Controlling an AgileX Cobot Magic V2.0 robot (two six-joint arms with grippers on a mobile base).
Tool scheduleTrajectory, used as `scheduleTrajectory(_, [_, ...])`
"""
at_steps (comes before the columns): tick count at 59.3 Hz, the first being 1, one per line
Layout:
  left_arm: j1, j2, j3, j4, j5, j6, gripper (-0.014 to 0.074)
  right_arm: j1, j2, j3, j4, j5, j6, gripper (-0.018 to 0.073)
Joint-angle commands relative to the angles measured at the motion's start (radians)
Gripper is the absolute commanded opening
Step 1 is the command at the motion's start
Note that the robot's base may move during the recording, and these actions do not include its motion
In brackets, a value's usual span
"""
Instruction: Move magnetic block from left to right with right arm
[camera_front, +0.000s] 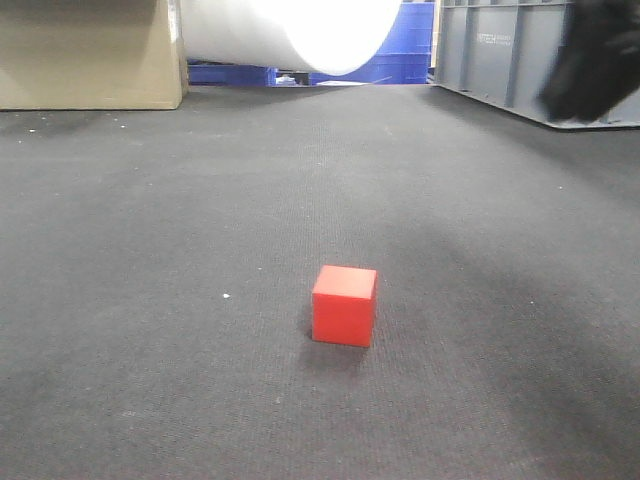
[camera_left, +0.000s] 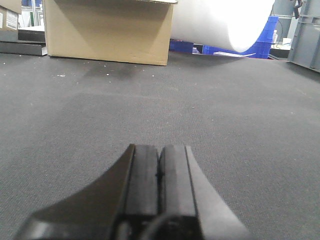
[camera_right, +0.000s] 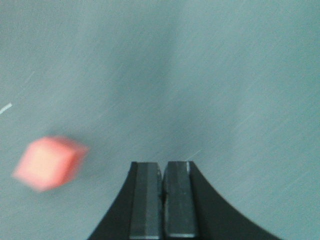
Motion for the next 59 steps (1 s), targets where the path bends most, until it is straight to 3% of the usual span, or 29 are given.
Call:
scheduleTrajectory(1, [-0.005, -0.009, 0.009, 0.0, -0.088, -0.004, -0.0116, -0.079, -0.102, 0.062, 0.06, -0.223, -0.172, 0.0031])
scheduleTrajectory(6, [-0.005, -0.009, 0.009, 0.0, -0.088, -0.004, -0.0116, -0.146, -0.174, 0.16, 0.091, -0.366, -0.231, 0.0031])
scheduleTrajectory(12, [-0.005, -0.009, 0.009, 0.0, -0.088, -0.004, -0.0116, -0.211, -0.259, 0.268, 0.092, -0.522, -0.231, 0.0031])
scheduleTrajectory(23, [-0.005, -0.009, 0.009, 0.0, -0.088, -0.004, -0.0116, -0.24, -0.416, 0.427, 0.054, -0.673, -0.23, 0.0031])
scheduleTrajectory(43, [-0.005, -0.009, 0.009, 0.0, -0.088, -0.004, -0.0116, -0.24, -0.887, 0.643, 0.023, -0.635, -0.202, 0.0031])
scheduleTrajectory(59, [-0.005, -0.009, 0.009, 0.0, -0.088, -0.004, -0.0116, -0.24, -1.128, 0.69, 0.023, -0.596, -0.202, 0.0031])
